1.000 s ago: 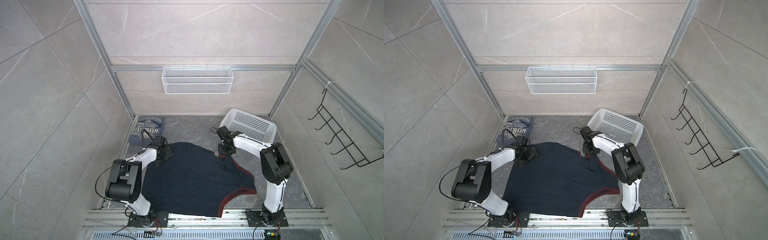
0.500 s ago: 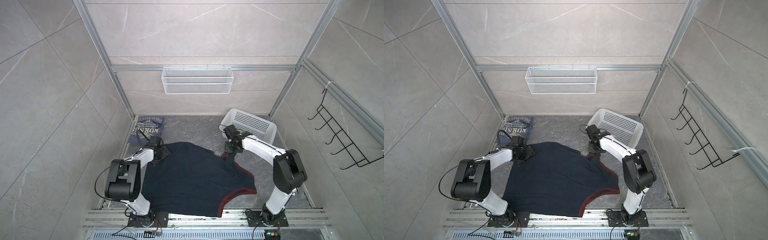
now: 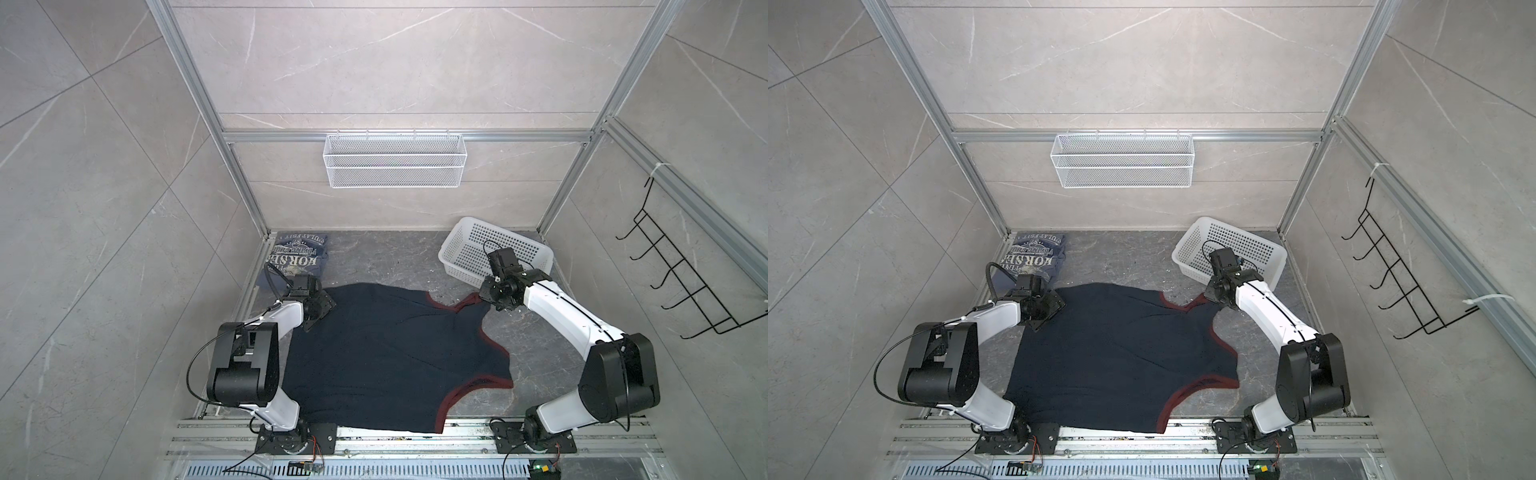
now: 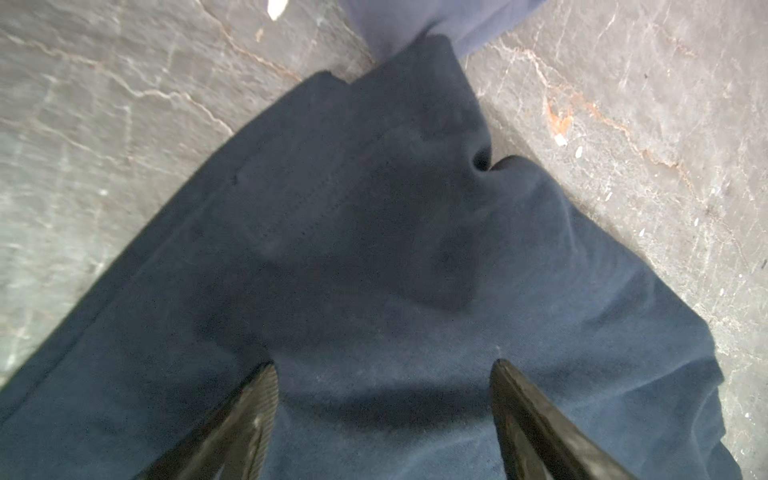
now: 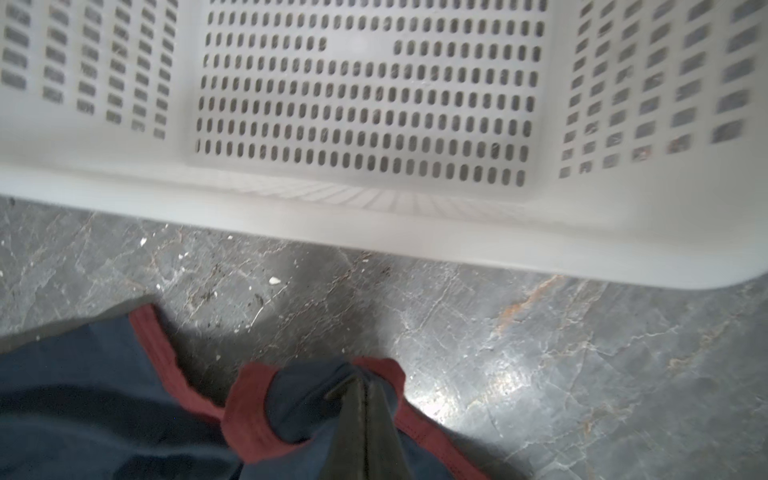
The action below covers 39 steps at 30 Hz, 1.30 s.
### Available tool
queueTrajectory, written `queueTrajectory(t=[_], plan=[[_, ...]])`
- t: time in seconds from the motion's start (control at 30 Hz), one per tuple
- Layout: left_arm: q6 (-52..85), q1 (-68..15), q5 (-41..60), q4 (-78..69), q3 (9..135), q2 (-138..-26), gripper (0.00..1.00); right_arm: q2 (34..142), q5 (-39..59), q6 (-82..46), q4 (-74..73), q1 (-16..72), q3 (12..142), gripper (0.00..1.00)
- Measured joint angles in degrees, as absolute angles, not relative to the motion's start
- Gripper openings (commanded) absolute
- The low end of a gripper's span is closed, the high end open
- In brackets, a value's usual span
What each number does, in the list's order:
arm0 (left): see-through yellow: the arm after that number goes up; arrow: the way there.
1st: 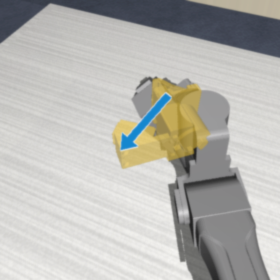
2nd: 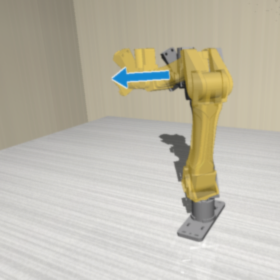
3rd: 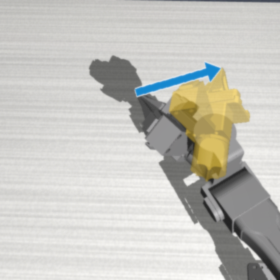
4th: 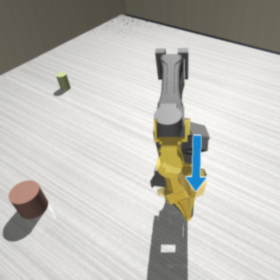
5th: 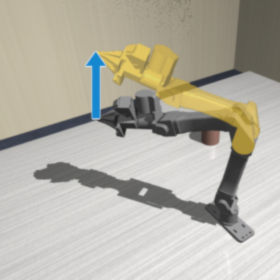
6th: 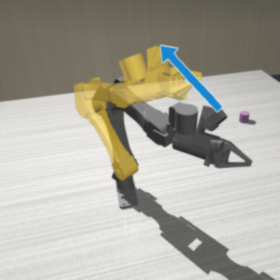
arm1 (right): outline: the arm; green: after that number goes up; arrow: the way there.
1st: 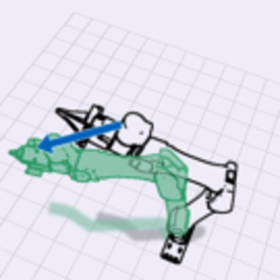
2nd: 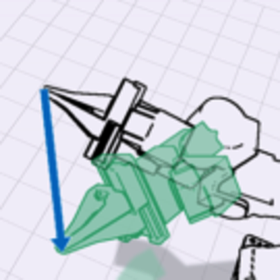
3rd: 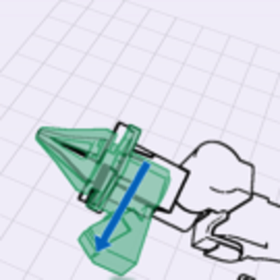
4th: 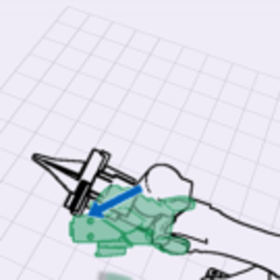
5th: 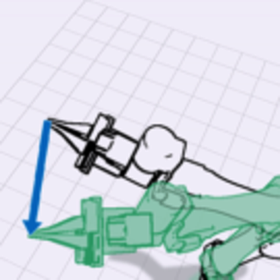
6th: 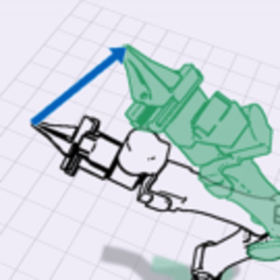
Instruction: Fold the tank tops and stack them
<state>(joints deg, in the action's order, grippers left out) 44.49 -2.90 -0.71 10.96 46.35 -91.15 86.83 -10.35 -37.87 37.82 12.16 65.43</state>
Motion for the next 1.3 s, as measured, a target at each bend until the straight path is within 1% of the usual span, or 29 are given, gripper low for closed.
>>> queueTrajectory(t=[0.13,0.23,0.27,0.3,0.4,0.43,0.6,0.73,0.83,0.93,1.1,1.3], plan=[[44.84,-1.85,-2.85,10.81,44.21,-89.27,0.84,84.05,-10.74,-40.01,37.82,8.78,62.94,0.01],[45.23,-1.34,-3.64,10.87,43.53,-88.58,0.84,82.46,-10.72,-41.04,37.95,7.79,62.39,0.1],[45.28,-1.34,-3.77,10.85,43.53,-88.58,0.84,82.35,-10.72,-41.3,37.89,7.79,62.39,0.15],[45.36,-1.34,-3.95,10.87,43.53,-88.58,0.84,82.3,-10.7,-41.39,37.85,7.79,62.37,0.22],[45.56,-1.34,-4.01,10.87,43.53,-88.58,0.84,82.32,-10.76,-41.5,37.89,7.7,62.22,0.47],[45.56,-1.34,-4.01,10.9,43.53,-88.58,0.84,82.32,-10.87,-41.6,37.95,7.66,62.24,0.51],[44.75,-1.21,-3.38,13.26,44.56,-88.58,0.83,82.11,-10.04,-39.77,38.06,7.57,62.22,0.53],[42.57,-2.11,-2.22,18.13,48.21,-88.55,0.83,81.58,-5.65,-36.36,37.04,8.34,62.08,0.49],[40.36,-6.07,-2.59,20.62,53.98,-88.58,0.83,82.63,-2.44,-33.93,35.88,11.07,62.08,0.47],[38.09,-11.62,-1.78,20.71,60.62,-89.82,0.83,85.56,0.4,-31.99,34.11,14.72,62.08,0.5],[34.3,-17.67,1.23,20.6,70.7,-99.18,0.81,92.18,2.44,-30.83,33.15,20.1,62.26,0.56],[31.0,-22.76,3.18,22.46,76.53,-110.24,0.81,95.55,2.61,-31.88,32.45,20.78,61.52,0.6]])
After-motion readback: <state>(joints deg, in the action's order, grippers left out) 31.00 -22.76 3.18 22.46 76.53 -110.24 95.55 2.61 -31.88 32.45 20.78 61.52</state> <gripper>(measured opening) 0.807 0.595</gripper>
